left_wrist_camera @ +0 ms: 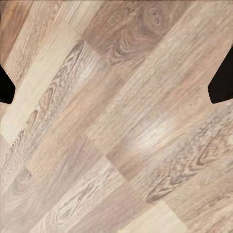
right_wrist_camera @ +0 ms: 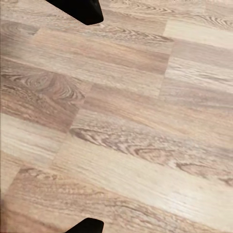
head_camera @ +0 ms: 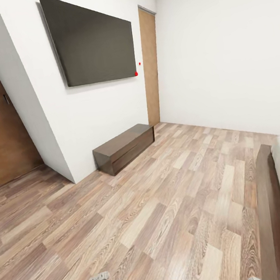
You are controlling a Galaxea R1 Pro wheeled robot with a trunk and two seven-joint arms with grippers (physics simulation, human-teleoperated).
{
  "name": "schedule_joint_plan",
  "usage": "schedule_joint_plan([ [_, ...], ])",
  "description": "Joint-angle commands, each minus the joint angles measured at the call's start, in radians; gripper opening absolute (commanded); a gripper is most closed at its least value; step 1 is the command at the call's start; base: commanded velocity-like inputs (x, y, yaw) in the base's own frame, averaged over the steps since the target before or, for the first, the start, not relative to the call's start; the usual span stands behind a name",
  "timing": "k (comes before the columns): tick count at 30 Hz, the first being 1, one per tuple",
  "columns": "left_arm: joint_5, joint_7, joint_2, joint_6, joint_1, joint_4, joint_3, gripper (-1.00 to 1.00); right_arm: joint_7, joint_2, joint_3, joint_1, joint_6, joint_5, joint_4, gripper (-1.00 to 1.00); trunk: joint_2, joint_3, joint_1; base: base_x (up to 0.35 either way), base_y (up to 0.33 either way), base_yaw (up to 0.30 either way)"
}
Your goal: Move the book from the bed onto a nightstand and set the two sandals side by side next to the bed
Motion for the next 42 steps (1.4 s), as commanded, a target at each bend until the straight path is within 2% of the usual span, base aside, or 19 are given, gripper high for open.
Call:
schedule_joint_plan([
  [1,0.008,-0.003,0.0,-0.004,-0.001,0.001,-0.008,1.0,0.006,0.0,0.007,-0.001,0.001,-0.01,0.003,1.0,0.0,-0.001,0.0,0.269,0.0,0.0],
  [37,0.008,-0.003,0.0,-0.003,-0.001,0.001,-0.008,1.0,0.007,0.0,0.008,-0.001,0.001,-0.009,0.002,1.0,0.0,-0.001,0.0,0.279,0.0,0.0],
  [42,0.008,-0.003,0.0,-0.003,-0.001,0.001,-0.008,1.0,0.007,0.0,0.008,-0.001,0.001,-0.009,0.001,1.0,0.0,0.002,0.0,0.326,0.0,-0.167],
])
